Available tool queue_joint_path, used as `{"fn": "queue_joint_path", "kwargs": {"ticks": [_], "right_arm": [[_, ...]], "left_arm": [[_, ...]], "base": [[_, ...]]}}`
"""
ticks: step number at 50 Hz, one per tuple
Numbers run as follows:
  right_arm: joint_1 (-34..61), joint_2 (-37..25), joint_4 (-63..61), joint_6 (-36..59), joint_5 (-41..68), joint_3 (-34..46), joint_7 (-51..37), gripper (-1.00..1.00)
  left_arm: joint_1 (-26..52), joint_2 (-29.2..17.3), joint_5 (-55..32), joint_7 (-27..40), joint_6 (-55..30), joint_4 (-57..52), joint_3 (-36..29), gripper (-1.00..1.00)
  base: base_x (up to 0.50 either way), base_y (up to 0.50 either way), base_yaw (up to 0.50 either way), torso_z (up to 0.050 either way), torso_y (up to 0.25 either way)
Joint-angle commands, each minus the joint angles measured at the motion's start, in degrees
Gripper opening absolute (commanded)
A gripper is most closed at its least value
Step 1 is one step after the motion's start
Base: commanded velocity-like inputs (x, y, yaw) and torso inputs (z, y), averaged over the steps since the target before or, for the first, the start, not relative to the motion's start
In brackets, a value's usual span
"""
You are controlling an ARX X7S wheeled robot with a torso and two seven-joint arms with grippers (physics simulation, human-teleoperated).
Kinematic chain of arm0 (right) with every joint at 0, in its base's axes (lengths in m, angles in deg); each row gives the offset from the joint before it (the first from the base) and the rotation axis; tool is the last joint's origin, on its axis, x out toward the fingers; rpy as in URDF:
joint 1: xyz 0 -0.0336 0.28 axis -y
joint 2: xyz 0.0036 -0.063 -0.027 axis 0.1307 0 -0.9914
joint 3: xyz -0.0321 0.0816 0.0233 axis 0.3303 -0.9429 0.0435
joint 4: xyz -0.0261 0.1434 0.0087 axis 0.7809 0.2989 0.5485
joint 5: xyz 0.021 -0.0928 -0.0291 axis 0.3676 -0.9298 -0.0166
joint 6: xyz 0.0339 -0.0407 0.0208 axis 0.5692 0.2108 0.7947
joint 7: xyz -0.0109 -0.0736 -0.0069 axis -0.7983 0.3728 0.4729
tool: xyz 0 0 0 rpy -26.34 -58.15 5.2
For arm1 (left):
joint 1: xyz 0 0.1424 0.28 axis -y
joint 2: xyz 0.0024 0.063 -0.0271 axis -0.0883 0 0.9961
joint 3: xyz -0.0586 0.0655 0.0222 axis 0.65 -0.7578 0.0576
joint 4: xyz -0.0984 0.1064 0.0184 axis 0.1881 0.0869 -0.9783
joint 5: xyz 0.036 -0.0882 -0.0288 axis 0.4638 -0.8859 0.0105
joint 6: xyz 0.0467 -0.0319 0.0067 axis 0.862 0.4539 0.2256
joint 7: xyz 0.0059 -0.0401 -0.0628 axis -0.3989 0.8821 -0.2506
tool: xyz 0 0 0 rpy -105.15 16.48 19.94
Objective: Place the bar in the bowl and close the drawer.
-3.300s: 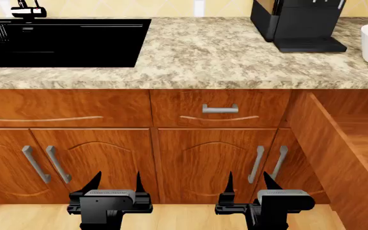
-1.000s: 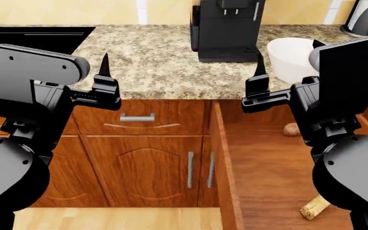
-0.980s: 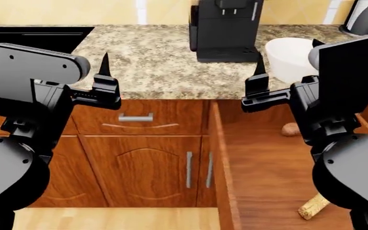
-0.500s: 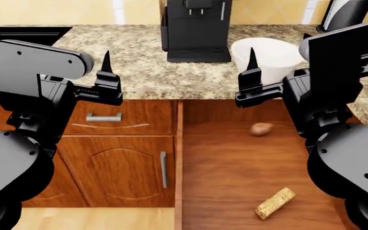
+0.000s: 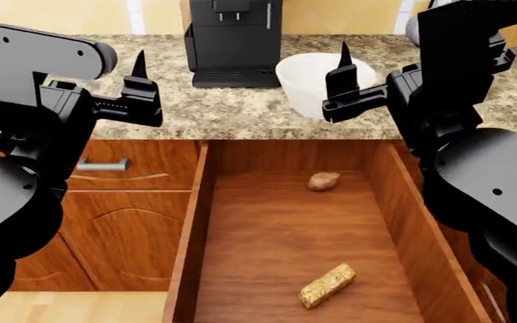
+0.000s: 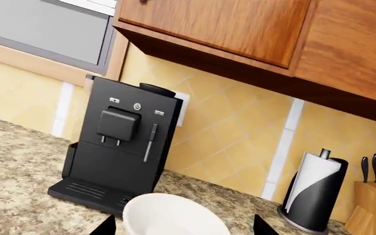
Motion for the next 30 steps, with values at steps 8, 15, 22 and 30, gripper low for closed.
{"fn": "queue_joint_path", "kwargs": {"ticks": [8, 15, 22, 30], "right_arm": [[8.53, 3.45, 14.64, -5.57, -5.86, 5.98, 6.65, 1.0], [9.0, 4.32, 17.35, -7.42, -7.11, 7.29, 7.83, 1.0], [10.36, 5.14, 18.55, -7.24, -7.33, 8.09, 8.28, 1.0], [10.54, 5.37, 17.74, -6.6, -6.57, 7.7, 7.91, 1.0]], "left_arm": [[6.77, 0.84, 2.69, -2.7, 1.37, 8.84, -2.97, 1.0], [8.06, 1.22, 3.65, -3.36, 1.97, 10.28, -4.47, 1.0], [8.43, 1.24, 4.0, -3.7, 2.58, 11.01, -4.78, 1.0], [8.03, 0.51, 3.1, -3.12, 2.01, 9.57, -3.61, 1.0]], "base": [[0.0, -0.35, 0.0, 0.008, 0.0], [0.0, -0.45, 0.0, 0.0, 0.0], [0.0, -0.02, 0.0, 0.0, 0.0], [0.02, 0.0, 0.0, 0.0, 0.0]]}}
